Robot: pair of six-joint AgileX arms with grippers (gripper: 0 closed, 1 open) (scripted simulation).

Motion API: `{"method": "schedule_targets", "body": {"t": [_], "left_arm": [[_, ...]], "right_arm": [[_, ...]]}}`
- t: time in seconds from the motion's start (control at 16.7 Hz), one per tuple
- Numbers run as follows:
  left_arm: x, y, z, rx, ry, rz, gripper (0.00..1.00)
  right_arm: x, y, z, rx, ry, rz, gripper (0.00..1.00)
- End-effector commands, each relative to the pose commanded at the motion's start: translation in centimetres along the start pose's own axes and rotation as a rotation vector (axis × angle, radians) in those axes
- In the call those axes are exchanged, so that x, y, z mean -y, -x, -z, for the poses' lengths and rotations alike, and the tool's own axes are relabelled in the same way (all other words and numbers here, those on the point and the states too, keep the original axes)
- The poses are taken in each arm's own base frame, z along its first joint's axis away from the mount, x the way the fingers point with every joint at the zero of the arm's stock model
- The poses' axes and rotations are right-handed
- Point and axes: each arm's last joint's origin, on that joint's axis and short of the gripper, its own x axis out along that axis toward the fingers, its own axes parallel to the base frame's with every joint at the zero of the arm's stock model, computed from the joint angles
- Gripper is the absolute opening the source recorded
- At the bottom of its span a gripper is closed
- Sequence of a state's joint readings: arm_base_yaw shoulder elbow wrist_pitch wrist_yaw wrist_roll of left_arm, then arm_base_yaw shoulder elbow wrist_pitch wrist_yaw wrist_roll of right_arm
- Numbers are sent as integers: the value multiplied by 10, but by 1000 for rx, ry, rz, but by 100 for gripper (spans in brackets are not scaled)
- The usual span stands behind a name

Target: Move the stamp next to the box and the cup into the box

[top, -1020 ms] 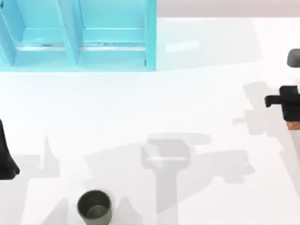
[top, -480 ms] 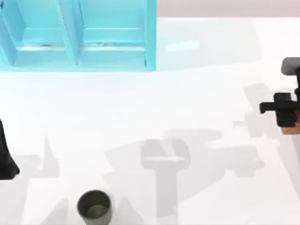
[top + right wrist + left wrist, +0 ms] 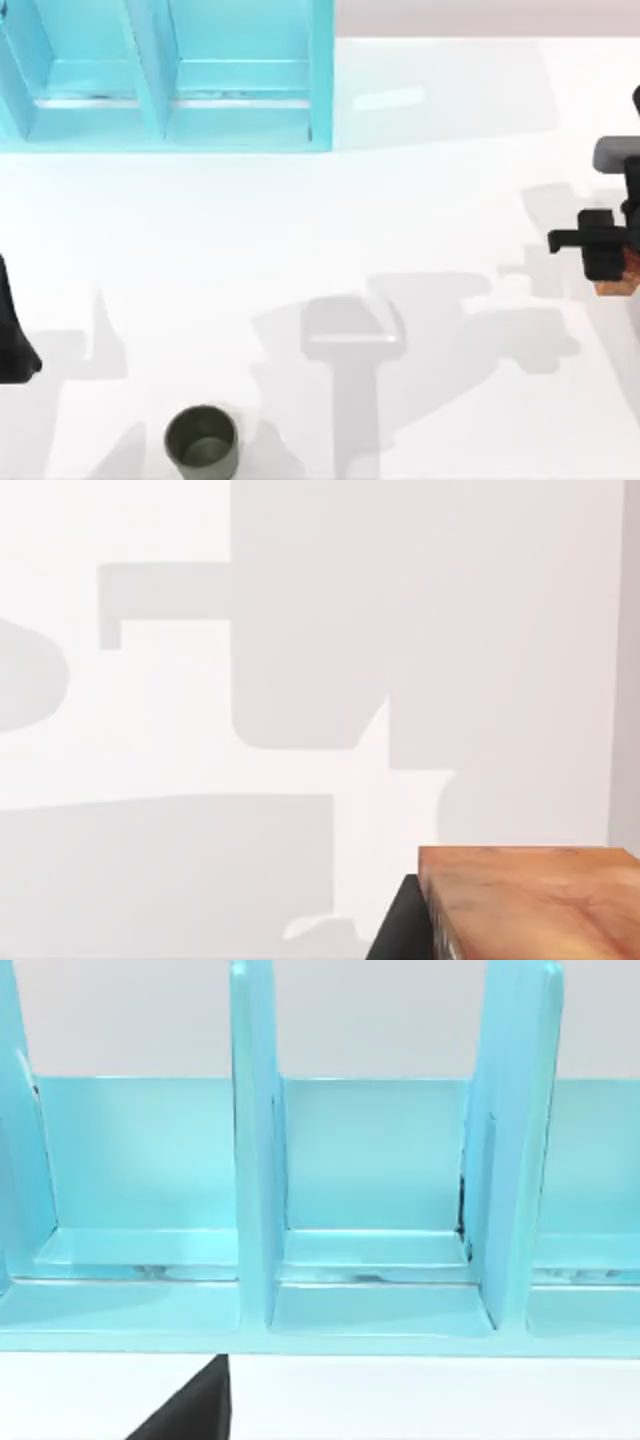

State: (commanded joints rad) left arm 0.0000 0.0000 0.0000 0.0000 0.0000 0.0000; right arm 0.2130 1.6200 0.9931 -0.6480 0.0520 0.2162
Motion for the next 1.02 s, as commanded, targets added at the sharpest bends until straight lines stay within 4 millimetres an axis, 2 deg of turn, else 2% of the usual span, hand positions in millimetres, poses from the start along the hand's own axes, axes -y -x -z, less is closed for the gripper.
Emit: {"method": "schedule_targets", "body": {"t": [0.06, 0.84, 1.02], "left_arm": [[0, 0, 0, 0, 0, 0, 100], [0, 0, 0, 0, 0, 0, 100], [0, 0, 0, 0, 0, 0, 100]], "right_arm": [[0, 0, 0, 0, 0, 0, 0], [0, 0, 0, 0, 0, 0, 98], [0, 0, 0, 0, 0, 0, 100]]}}
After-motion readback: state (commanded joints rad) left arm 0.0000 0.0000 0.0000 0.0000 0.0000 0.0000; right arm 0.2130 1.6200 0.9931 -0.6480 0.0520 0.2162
